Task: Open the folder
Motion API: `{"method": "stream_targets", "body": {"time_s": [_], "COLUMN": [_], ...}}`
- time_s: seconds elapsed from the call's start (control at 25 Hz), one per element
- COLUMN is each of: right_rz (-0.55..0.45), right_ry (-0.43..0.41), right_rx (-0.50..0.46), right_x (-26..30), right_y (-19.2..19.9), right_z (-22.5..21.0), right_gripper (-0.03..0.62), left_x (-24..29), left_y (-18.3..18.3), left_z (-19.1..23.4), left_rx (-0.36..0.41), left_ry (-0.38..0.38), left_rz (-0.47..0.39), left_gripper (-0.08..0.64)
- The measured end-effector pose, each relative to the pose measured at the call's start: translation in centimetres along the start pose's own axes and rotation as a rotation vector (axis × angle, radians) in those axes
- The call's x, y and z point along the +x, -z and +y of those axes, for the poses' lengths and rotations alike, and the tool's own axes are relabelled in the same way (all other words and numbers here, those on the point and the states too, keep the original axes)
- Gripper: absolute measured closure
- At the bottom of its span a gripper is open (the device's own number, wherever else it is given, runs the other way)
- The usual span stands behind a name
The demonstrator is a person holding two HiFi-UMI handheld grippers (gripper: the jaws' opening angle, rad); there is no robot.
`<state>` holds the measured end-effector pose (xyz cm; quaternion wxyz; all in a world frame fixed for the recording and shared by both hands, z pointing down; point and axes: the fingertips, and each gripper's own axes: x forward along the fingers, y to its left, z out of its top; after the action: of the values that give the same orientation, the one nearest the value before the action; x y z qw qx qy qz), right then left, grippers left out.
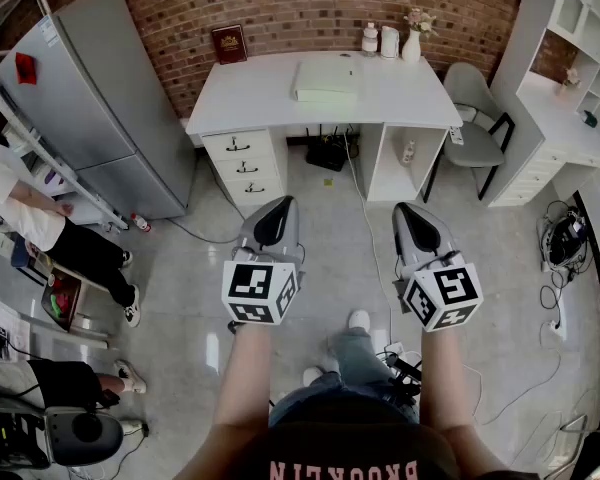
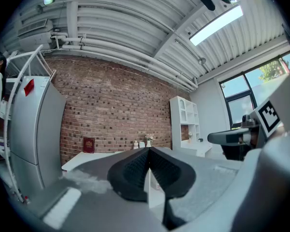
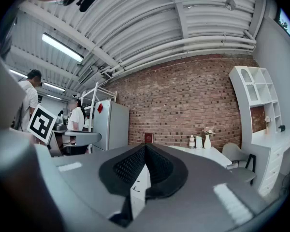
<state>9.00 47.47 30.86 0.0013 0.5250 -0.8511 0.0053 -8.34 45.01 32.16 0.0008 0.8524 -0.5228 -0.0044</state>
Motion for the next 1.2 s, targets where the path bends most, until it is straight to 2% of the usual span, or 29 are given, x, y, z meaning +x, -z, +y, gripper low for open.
{"method": "stream_targets", "body": {"time_s": [0.28, 0.48, 0.8, 1.04, 1.2], "right_rz": [0.002, -0.018, -0.042, -0.033, -0.026], "right_ry": [0.008, -0.007, -0.077, -0.105, -0.095], "right_rx": [-0.006, 0.024, -0.023, -0.028, -0.003], "right_x": [4.5, 10.9, 20.1, 23.6, 25.5], "right_y": [1.0, 1.2, -0.5, -0.3, -0.3], "right_z": [-3.9, -9.1, -15.8, -19.6, -21.6], "right_gripper": [0.595, 0.594, 0.594, 0.595, 0.595], "left_x": [5.4, 12.8, 23.8, 28.3, 30.8], "left_y": [0.9, 1.1, 0.0, 0.5, 0.6], "left_z": [0.9, 2.7, 5.1, 4.9, 5.8], "left_rx": [0.018, 0.028, 0.004, -0.001, 0.003], "left_ry": [0.0, -0.017, -0.042, -0.049, -0.057], "left_rz": [0.0, 0.01, -0.013, -0.004, 0.019], "left_gripper": [0.56, 0.56, 0.56, 0.56, 0.56]}}
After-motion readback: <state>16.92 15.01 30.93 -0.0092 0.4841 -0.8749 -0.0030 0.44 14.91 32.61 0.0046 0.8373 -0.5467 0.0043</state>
